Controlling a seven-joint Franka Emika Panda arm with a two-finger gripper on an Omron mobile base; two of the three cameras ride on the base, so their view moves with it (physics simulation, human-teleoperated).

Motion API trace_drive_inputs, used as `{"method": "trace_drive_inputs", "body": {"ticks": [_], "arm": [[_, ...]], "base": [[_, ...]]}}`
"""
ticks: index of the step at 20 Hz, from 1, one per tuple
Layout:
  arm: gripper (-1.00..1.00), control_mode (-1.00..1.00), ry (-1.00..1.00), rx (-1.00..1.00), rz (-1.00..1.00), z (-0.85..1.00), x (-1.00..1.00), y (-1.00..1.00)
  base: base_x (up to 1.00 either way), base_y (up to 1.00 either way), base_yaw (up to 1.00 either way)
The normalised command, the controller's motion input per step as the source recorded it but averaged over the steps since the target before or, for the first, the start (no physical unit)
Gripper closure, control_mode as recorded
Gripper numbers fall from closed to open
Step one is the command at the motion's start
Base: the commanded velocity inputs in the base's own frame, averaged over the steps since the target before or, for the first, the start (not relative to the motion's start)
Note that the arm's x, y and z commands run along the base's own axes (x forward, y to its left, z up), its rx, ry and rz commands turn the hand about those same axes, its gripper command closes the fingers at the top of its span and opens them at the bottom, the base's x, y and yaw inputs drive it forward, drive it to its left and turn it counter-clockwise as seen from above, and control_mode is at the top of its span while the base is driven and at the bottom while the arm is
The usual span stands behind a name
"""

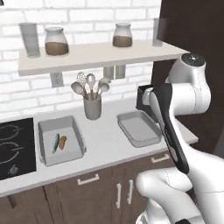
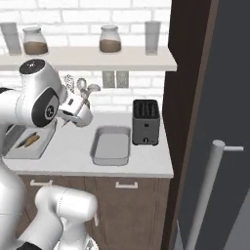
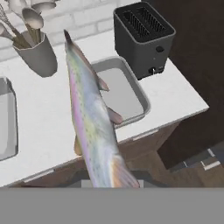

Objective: Place one sweet potato and one fish in each tupperware on the nearby counter, to pack two identical lunches.

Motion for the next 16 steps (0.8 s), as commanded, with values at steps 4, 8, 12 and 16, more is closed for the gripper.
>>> {"method": "trace_drive_inputs", "body": {"ticks": [4,8,12,16], "arm": [[1.0,1.0,0.0,0.0,0.0,0.0,0.0,0.0],[1.0,-1.0,0.0,-0.02,-0.11,-0.47,-0.02,0.0],[1.0,-1.0,0.0,0.0,-0.02,-0.73,-0.05,0.0],[1.0,-1.0,0.05,0.0,0.0,-0.73,0.0,0.0]], "base": [[0.72,0.01,-0.42],[0.0,0.0,-0.06],[0.0,0.0,0.0],[0.0,0.0,0.0]]}}
